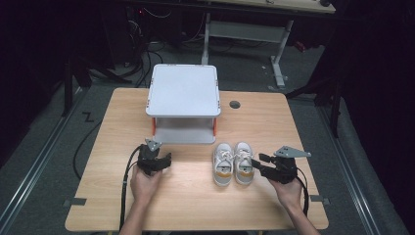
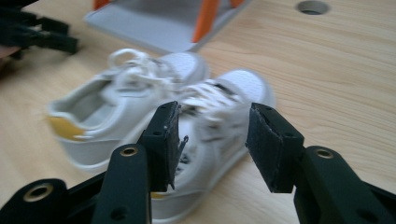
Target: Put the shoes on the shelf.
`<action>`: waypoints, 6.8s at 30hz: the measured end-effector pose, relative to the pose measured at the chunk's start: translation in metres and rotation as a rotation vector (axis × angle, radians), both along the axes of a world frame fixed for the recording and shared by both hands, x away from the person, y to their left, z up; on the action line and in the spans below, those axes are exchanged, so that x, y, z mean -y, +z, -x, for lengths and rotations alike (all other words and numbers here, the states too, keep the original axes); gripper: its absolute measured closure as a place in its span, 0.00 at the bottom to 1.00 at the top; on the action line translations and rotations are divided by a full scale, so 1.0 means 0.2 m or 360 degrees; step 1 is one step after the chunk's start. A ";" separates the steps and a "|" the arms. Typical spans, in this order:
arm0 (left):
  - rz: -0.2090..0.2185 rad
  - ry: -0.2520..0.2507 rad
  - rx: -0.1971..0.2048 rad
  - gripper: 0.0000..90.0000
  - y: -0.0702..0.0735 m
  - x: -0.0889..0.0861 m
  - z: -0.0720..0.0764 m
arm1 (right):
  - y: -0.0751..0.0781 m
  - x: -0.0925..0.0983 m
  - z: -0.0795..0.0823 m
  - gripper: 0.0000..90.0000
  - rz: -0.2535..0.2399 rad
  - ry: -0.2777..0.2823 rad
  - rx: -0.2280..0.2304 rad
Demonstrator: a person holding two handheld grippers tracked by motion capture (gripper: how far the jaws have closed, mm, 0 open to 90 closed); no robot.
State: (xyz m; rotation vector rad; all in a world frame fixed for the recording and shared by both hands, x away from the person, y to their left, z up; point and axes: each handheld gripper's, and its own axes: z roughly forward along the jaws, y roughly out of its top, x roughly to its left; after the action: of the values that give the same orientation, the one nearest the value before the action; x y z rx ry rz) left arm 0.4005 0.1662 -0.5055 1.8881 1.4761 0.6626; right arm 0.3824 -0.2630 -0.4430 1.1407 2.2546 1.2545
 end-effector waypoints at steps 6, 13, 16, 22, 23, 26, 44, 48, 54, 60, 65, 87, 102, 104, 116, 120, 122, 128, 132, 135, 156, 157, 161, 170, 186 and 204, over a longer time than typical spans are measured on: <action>-0.0002 -0.0003 0.0000 0.36 0.00 0.00 0.00 | -0.13 0.09 -0.09 0.54 0.0084 -0.0193 -0.0071; 0.0002 -0.0011 -0.0002 0.35 0.00 0.00 0.00 | -0.24 0.16 -0.19 0.52 0.0166 -0.0370 -0.0137; 0.0001 -0.0006 -0.0003 0.35 0.00 0.00 0.00 | -0.26 0.18 -0.21 0.51 0.0197 -0.0408 -0.0151; 0.0008 -0.0008 -0.0004 0.34 0.00 0.00 0.00 | -0.29 0.18 -0.23 0.49 0.0230 -0.0455 -0.0117; 0.0006 -0.0014 -0.0005 0.34 0.00 0.01 0.01 | -0.29 0.17 -0.23 0.49 0.0239 -0.0460 -0.0110; -0.0007 -0.0010 -0.0034 0.33 0.01 0.02 0.02 | -0.29 0.16 -0.24 0.45 0.0279 -0.0463 -0.0099; 0.0136 -0.0423 -0.0023 0.35 0.30 0.46 0.19 | -0.29 0.16 -0.24 0.44 0.0280 -0.0459 -0.0099; 0.0233 -0.0515 -0.0085 0.37 0.35 0.57 0.19 | -0.29 0.16 -0.24 0.44 0.0279 -0.0460 -0.0099; 0.0255 -0.0613 -0.0130 0.39 0.39 0.74 0.21 | -0.29 0.16 -0.24 0.44 0.0278 -0.0460 -0.0099; 0.0165 -0.0668 -0.0161 0.40 0.37 0.89 0.20 | -0.29 0.16 -0.24 0.44 0.0279 -0.0458 -0.0099; 0.0139 -0.0668 -0.0202 0.42 0.35 0.97 0.19 | -0.29 0.16 -0.24 0.44 0.0279 -0.0457 -0.0099; 0.0324 -0.0515 -0.0305 0.53 0.29 1.07 0.06 | -0.29 0.16 -0.23 0.44 0.0280 -0.0456 -0.0099; 0.0120 -0.0557 -0.0296 0.65 0.27 1.15 0.02 | -0.29 0.16 -0.23 0.44 0.0280 -0.0457 -0.0098; 0.0128 -0.0566 -0.0312 0.69 0.27 1.15 0.01 | -0.29 0.16 -0.23 0.44 0.0280 -0.0457 -0.0098; 0.0147 -0.0670 -0.0331 0.88 0.28 1.12 0.04 | -0.29 0.15 -0.23 0.44 0.0280 -0.0452 -0.0100; 0.0153 -0.0697 -0.0326 0.89 0.28 1.11 0.05 | -0.29 0.15 -0.23 0.44 0.0280 -0.0451 -0.0101; 0.0156 -0.0706 -0.0322 0.89 0.27 1.10 0.05 | -0.29 0.15 -0.23 0.44 0.0280 -0.0451 -0.0101; 0.0185 -0.0765 -0.0310 0.89 0.27 1.05 0.07 | -0.29 0.15 -0.23 0.43 0.0280 -0.0450 -0.0101; 0.0226 -0.0774 -0.0310 0.89 0.27 1.00 0.09 | -0.29 0.15 -0.23 0.43 0.0280 -0.0449 -0.0101; 0.0227 -0.0779 -0.0311 0.89 0.27 0.98 0.09 | -0.29 0.15 -0.23 0.43 0.0280 -0.0450 -0.0101; 0.0234 -0.0806 -0.0244 0.89 0.34 0.88 0.16 | -0.29 0.15 -0.23 0.43 0.0280 -0.0446 -0.0103; 0.0234 -0.0806 -0.0244 0.89 0.34 0.88 0.16 | -0.29 0.15 -0.23 0.43 0.0280 -0.0446 -0.0103; 0.0205 -0.0799 -0.0216 0.89 0.35 0.86 0.17 | -0.29 0.15 -0.23 0.42 0.0281 -0.0444 -0.0101; 0.0205 -0.0787 -0.0190 0.89 0.38 0.81 0.19 | -0.29 0.15 -0.23 0.42 0.0282 -0.0443 -0.0101; 0.0208 -0.0730 -0.0144 0.89 0.43 0.69 0.20 | -0.29 0.15 -0.23 0.42 0.0281 -0.0443 -0.0101; 0.0268 -0.0513 -0.0086 0.89 0.49 0.42 0.13 | -0.29 0.15 -0.23 0.42 0.0281 -0.0443 -0.0101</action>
State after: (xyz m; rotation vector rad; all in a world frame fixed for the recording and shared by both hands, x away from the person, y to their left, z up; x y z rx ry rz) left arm 0.3750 0.0815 -0.4075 1.9635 1.1806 0.3288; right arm 0.4291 -0.2936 -0.5010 1.3838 2.1101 0.9051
